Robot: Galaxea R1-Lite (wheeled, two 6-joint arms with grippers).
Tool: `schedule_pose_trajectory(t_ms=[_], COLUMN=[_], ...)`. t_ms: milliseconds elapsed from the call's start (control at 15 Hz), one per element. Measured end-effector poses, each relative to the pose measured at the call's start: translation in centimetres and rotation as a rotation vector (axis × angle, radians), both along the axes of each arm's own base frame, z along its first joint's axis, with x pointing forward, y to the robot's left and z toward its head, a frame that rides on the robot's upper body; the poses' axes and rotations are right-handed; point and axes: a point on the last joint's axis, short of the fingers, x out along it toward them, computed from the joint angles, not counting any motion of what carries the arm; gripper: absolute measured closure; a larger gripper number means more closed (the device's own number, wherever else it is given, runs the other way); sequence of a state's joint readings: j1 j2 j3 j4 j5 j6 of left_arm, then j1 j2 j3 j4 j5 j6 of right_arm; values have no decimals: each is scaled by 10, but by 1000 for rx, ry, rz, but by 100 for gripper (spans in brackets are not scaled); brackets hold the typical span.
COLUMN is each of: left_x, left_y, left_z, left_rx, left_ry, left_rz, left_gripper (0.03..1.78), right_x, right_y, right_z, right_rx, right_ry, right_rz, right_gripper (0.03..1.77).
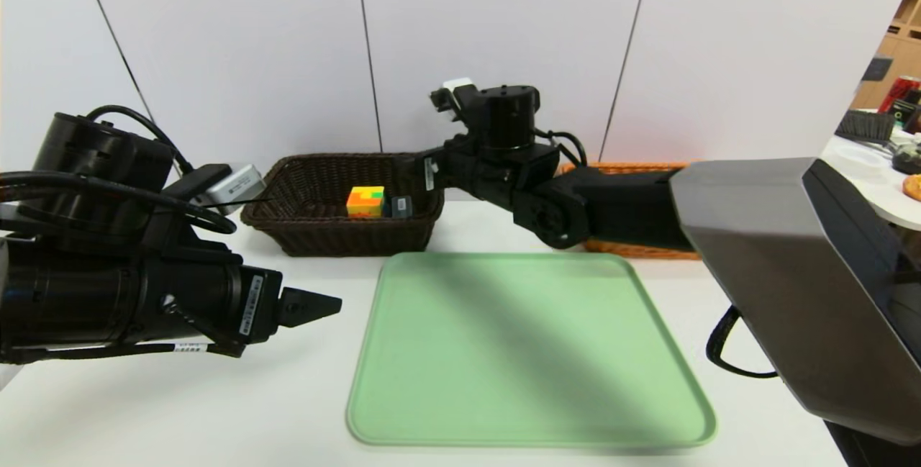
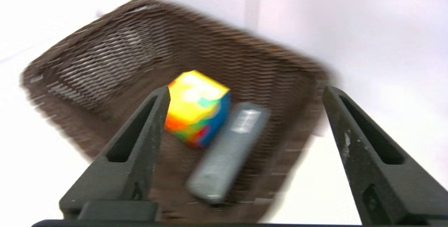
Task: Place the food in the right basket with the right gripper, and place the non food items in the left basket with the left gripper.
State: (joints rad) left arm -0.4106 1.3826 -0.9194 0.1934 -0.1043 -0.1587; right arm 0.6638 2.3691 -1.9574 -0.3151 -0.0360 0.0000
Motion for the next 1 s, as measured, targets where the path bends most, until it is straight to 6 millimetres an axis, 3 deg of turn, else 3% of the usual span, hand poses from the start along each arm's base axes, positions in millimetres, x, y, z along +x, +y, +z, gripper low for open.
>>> schedule_pose_trajectory(t_ms=[267, 467, 800, 1000], left_x=[0, -1, -6, -10], left_y=[0, 4, 14, 18], left_z=[12, 22, 30, 30], left_rx=[-17, -28, -39, -38], left_ry=[-42, -76, -110, -109], left_rz=[2, 17, 54, 67], left_gripper=[12, 12, 12, 12], right_x=[16, 13, -33, -85], right_y=[-47, -82, -137, -166], right_z=[22, 40, 71, 77], right_rx=[7, -20, -86, -123], right_ry=[21, 75, 192, 255], right_rz=[-110, -171, -235, -247], right_gripper=[21, 17, 13, 12])
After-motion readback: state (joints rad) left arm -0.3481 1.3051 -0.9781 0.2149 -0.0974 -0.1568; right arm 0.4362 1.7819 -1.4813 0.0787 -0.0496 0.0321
